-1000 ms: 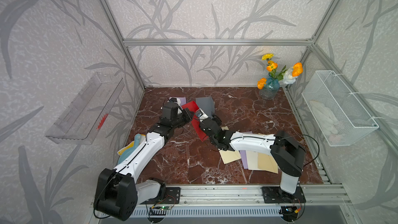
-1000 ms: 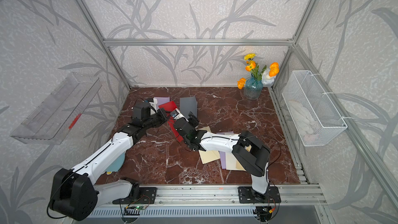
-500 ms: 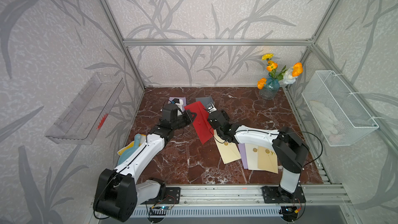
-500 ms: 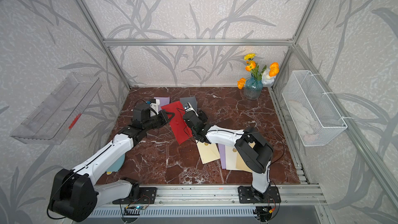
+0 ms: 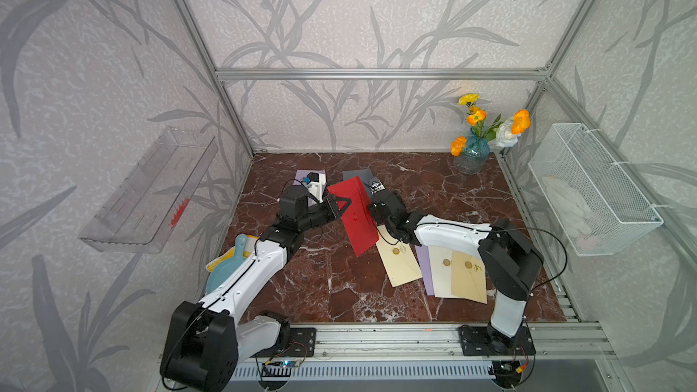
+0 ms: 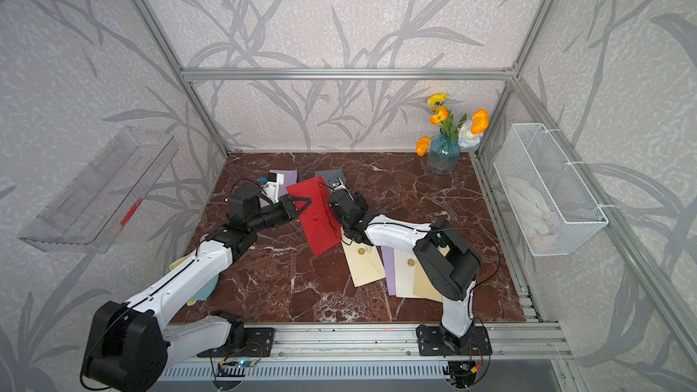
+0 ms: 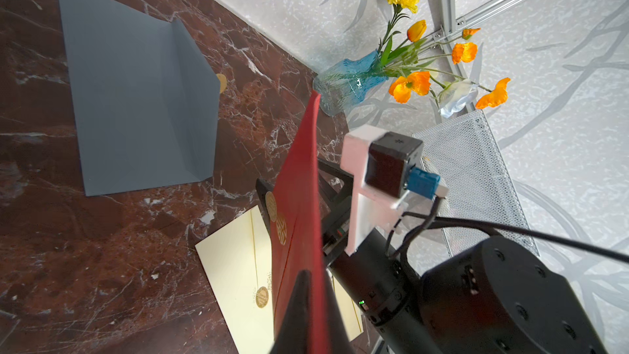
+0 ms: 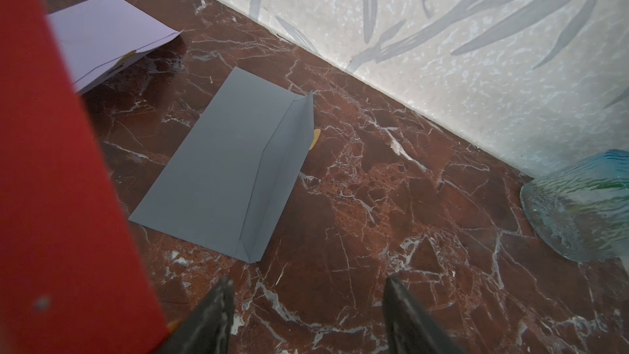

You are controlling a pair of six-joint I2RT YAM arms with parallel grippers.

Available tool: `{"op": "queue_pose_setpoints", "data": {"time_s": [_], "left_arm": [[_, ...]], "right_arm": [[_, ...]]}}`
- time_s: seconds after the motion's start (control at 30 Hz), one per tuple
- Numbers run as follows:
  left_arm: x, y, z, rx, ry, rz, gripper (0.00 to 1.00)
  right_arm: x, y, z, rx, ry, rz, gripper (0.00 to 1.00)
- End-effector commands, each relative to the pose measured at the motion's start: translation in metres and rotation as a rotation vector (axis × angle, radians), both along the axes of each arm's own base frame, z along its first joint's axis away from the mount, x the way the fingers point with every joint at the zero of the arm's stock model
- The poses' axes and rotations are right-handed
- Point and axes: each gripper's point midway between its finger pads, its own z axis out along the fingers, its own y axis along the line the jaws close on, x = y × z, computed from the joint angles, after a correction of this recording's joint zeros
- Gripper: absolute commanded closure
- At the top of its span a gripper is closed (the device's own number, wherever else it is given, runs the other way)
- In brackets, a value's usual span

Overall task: Open the envelope
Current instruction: Open the envelope flap on the envelope.

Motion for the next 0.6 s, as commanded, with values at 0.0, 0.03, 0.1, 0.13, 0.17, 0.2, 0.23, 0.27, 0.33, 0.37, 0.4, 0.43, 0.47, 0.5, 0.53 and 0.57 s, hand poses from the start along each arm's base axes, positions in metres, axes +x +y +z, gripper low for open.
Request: {"op": "queue_pose_setpoints", "data": {"time_s": [0.0,0.03,0.1,0.13,0.17,0.2,0.23,0.27,0.33,0.37,0.4,0.43,0.47,0.5,0.53,0.57], "left_arm": [[-0.008,-0.009,0.028,-0.069,-0.104,-0.084,1.0],[-0.009,-0.011,0.032,-0.084,-0.122,-0.1,1.0],[-0.011,-0.015,0.04,-0.11,-0.153,-0.128,1.0],[-0.012,-0.016,0.044,-0.12,-0.167,-0.14,1.0],[-0.013,-0.017,0.047,-0.127,-0.179,-0.15,1.0],[-0.014,-0.018,0.051,-0.133,-0.193,-0.161,1.0],[-0.015,-0.019,0.053,-0.138,-0.203,-0.171,1.0],[-0.016,-0.02,0.055,-0.14,-0.21,-0.178,1.0],[-0.017,-0.02,0.06,-0.143,-0.23,-0.186,1.0],[-0.016,-0.02,0.061,-0.141,-0.234,-0.184,1.0],[-0.016,-0.019,0.061,-0.136,-0.236,-0.181,1.0],[-0.015,-0.019,0.06,-0.132,-0.236,-0.182,1.0],[-0.015,-0.019,0.061,-0.129,-0.238,-0.18,1.0],[-0.013,-0.017,0.061,-0.122,-0.237,-0.171,1.0],[-0.011,-0.016,0.061,-0.114,-0.239,-0.165,1.0],[-0.01,-0.014,0.061,-0.106,-0.239,-0.156,1.0]], "right_arm": [[-0.005,-0.002,-0.002,0.038,0.045,0.016,0.31],[-0.006,-0.001,-0.005,0.045,0.057,0.022,0.31],[-0.008,0.001,-0.009,0.057,0.076,0.035,0.31],[-0.009,0.001,-0.011,0.061,0.086,0.039,0.31],[-0.009,0.001,-0.014,0.065,0.095,0.042,0.31],[-0.01,0.001,-0.016,0.067,0.104,0.043,0.31],[-0.01,0.001,-0.018,0.065,0.112,0.044,0.31],[-0.011,0.0,-0.02,0.061,0.117,0.042,0.31],[-0.011,-0.001,-0.022,0.06,0.125,0.042,0.31],[-0.012,-0.002,-0.023,0.056,0.129,0.041,0.31],[-0.012,-0.003,-0.023,0.055,0.127,0.037,0.31],[-0.012,-0.005,-0.023,0.054,0.127,0.033,0.31],[-0.012,-0.007,-0.023,0.052,0.124,0.026,0.31],[-0.012,-0.01,-0.022,0.052,0.122,0.018,0.31],[-0.013,-0.013,-0.021,0.052,0.119,0.01,0.31],[-0.013,-0.016,-0.02,0.053,0.115,0.002,0.31]]}}
